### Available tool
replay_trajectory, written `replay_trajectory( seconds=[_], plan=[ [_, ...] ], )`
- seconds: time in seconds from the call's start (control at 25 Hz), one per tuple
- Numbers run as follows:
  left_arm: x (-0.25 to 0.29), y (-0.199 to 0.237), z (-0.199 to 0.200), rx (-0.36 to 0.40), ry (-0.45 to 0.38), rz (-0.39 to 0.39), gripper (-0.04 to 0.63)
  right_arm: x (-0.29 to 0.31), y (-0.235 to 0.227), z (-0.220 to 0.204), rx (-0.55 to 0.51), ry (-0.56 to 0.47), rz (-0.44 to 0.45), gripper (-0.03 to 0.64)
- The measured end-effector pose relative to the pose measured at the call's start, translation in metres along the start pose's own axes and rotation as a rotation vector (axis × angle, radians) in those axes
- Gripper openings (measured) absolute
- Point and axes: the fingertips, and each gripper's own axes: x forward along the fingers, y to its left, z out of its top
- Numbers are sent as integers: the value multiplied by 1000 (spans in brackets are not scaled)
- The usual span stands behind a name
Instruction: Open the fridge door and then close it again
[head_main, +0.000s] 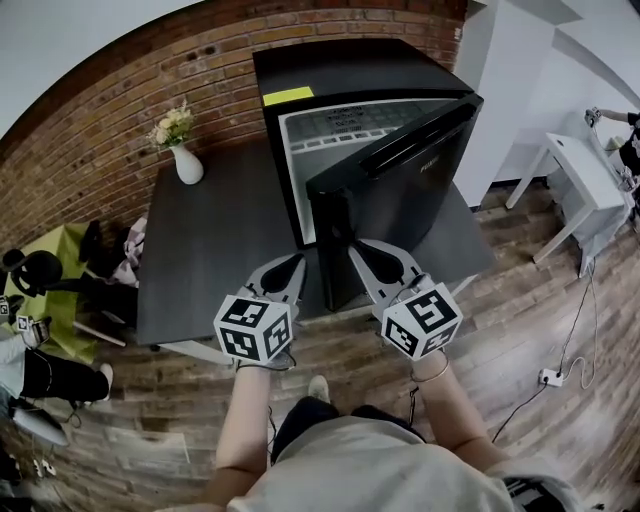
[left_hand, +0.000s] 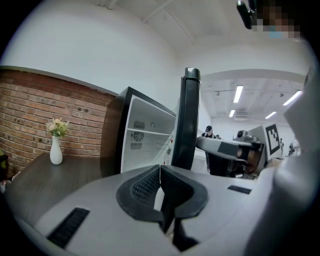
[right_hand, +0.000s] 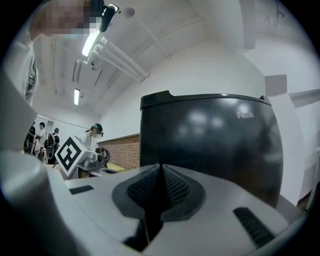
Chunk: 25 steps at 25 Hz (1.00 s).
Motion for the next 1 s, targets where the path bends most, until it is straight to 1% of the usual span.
replay_trajectory(
  seconds=[0.28,0.52,1.0],
  plan=[
    [16,47,14,10,-12,-12,8,57,-9,-1,-6,3,-17,12],
    [28,79,24,15,-27,-25,8,93,-19,-3,-18,3,-48,12],
    [52,111,34,22,-21,-79,8,140,-40,-3,-27,1,-121,0]
  ],
)
